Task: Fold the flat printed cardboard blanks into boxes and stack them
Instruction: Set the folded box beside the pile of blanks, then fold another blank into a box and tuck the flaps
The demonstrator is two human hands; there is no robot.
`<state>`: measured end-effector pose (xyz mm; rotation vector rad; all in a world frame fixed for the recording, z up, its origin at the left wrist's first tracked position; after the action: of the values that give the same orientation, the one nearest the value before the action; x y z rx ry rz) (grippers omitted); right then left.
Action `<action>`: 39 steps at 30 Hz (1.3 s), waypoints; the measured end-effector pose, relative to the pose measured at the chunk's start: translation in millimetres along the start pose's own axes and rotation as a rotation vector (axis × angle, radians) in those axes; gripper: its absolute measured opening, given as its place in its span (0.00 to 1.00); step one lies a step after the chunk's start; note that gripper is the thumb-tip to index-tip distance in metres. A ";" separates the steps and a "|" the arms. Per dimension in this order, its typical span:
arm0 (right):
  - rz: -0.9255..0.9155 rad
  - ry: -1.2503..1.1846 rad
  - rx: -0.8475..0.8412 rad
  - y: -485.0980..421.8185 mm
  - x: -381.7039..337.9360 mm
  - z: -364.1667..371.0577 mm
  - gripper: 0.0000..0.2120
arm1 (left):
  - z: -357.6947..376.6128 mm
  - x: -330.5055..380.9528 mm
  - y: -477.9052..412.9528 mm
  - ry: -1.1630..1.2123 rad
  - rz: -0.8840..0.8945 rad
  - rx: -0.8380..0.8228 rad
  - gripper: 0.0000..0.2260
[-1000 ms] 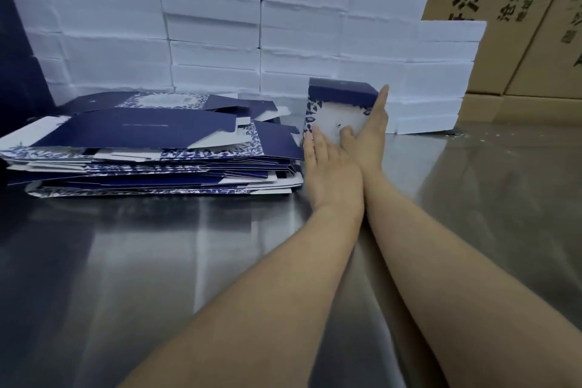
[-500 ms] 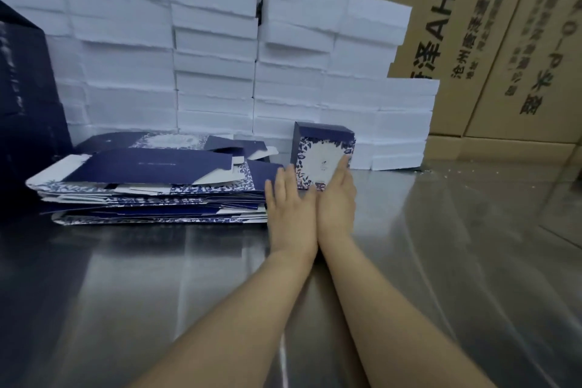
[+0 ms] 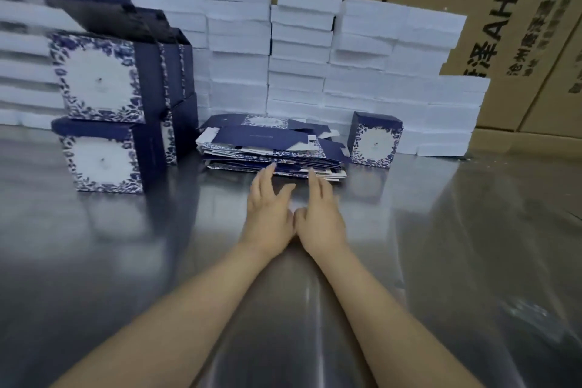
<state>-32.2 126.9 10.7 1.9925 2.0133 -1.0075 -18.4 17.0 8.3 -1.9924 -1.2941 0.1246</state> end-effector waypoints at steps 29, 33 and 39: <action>-0.327 0.109 0.123 -112.1 -53.3 84.1 0.20 | -26.9 -73.8 17.3 -0.179 -0.330 -0.173 0.13; -0.272 0.158 0.077 -115.7 -49.2 90.3 0.25 | -26.7 -74.2 16.6 -0.190 -0.327 -0.192 0.13; -0.245 0.089 0.081 -116.2 -48.1 90.3 0.24 | -27.0 -74.3 17.4 -0.206 -0.317 -0.197 0.12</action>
<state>-166.4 49.5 8.5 1.8933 2.3452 -1.0797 -29.3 -62.0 -5.5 -1.9439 -1.7991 0.0512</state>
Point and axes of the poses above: each hand's wrist, its own y-axis away from the middle knuckle, its own z-axis out of the palm, x = y × z, the point moved 1 cm from there along -y, towards the middle knuckle, and after that the axes turned 13 degrees about z, right-handed, at the moved point
